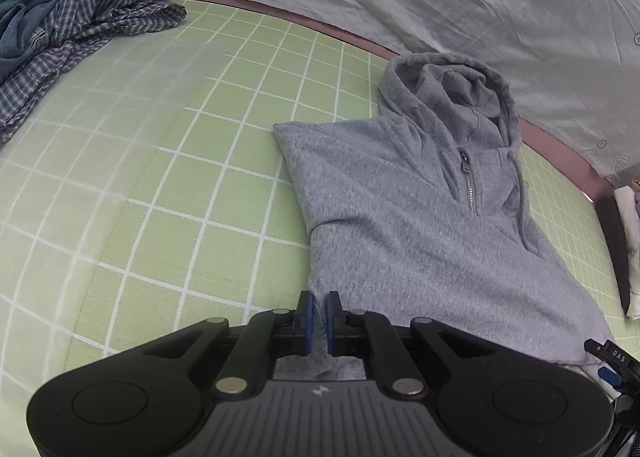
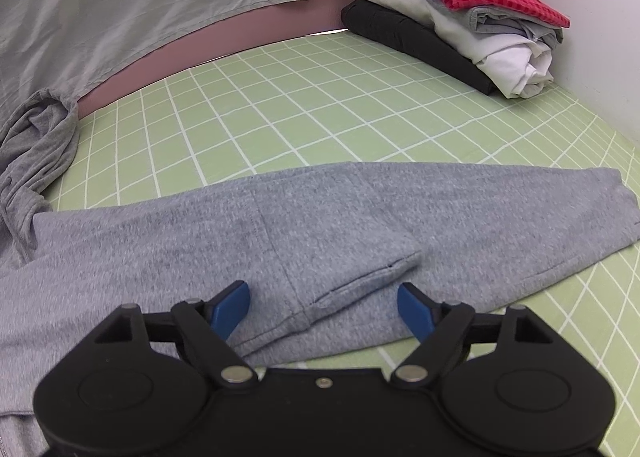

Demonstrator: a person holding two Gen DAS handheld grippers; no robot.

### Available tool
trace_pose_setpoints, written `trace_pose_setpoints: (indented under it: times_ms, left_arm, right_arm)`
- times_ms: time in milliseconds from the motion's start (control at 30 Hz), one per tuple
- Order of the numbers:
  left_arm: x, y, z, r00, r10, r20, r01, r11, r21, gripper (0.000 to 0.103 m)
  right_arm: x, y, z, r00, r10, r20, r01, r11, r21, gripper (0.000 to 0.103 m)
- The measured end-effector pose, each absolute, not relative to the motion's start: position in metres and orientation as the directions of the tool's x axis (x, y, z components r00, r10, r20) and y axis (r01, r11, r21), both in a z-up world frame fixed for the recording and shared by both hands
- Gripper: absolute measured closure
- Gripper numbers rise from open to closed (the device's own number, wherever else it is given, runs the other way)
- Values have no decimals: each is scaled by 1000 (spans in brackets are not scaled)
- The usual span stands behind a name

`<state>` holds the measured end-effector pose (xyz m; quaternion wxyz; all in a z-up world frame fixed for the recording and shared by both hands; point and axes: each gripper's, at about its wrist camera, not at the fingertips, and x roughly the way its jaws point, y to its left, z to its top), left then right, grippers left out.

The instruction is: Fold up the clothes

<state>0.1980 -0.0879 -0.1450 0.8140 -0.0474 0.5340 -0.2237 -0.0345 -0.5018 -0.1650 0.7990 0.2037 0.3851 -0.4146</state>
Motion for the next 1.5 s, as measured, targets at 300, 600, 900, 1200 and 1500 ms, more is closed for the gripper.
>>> trace_pose_setpoints:
  times_ms: [300, 600, 900, 1200, 1500]
  left_arm:
    - [193, -95, -141, 364, -351, -863, 305, 920, -246, 80]
    - [187, -105, -149, 363, -235, -902, 357, 929, -98, 34]
    - [192, -107, -157, 347, -176, -921, 369, 929, -38, 1]
    - [191, -106, -160, 355, -160, -921, 350, 937, -28, 0]
    - [189, -106, -161, 365, -159, -917, 346, 938, -25, 0]
  right_arm:
    - [-37, -502, -165, 367, -500, -785, 814, 581, 10, 17]
    - [-39, -505, -158, 371, -523, -767, 799, 601, -23, 17]
    - [-38, -527, -166, 375, -507, -776, 806, 592, 3, 9]
    - [-42, -526, -166, 448, -464, -764, 763, 644, 55, 22]
    - [-37, -518, -149, 488, -457, -744, 724, 687, 53, 95]
